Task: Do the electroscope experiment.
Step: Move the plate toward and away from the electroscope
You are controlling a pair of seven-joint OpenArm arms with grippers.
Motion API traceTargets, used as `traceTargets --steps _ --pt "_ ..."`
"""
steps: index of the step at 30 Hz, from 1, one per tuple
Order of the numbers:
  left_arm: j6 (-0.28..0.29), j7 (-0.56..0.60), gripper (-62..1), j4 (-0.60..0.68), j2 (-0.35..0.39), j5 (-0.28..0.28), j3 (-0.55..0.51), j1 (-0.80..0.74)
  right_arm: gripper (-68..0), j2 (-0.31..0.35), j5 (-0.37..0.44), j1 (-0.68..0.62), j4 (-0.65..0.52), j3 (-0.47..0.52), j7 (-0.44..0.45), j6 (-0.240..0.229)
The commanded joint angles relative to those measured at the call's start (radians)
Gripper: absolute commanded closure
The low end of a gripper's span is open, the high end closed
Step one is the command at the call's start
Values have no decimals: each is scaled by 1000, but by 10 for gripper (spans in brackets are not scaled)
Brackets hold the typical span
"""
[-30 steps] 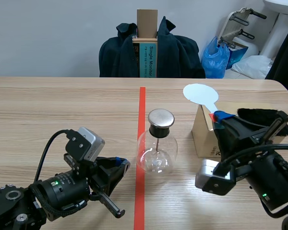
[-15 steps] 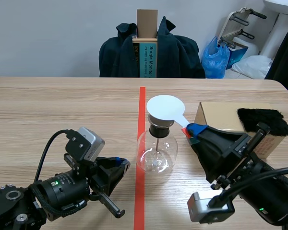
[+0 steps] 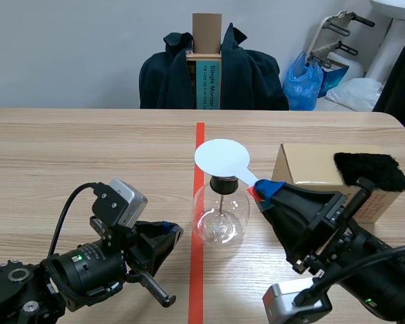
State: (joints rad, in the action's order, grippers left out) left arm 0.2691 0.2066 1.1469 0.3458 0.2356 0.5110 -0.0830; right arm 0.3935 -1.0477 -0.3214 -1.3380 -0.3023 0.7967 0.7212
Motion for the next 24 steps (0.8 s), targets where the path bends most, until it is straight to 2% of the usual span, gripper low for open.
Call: traceTargets --steps 1,9,19,24 --pt "2 11 -29 14 -10 6 -6 14 -8 11 10 19 -22 15 -1 10" --pt "2 11 -29 14 -10 6 -6 14 -8 11 11 19 -22 15 -110 10" --pt "2 11 -30 14 -10 6 -6 14 -8 11 11 16 -22 15 -377 11" --pt "2 11 -29 14 -10 6 -6 14 -8 11 11 16 -22 16 -483 12"
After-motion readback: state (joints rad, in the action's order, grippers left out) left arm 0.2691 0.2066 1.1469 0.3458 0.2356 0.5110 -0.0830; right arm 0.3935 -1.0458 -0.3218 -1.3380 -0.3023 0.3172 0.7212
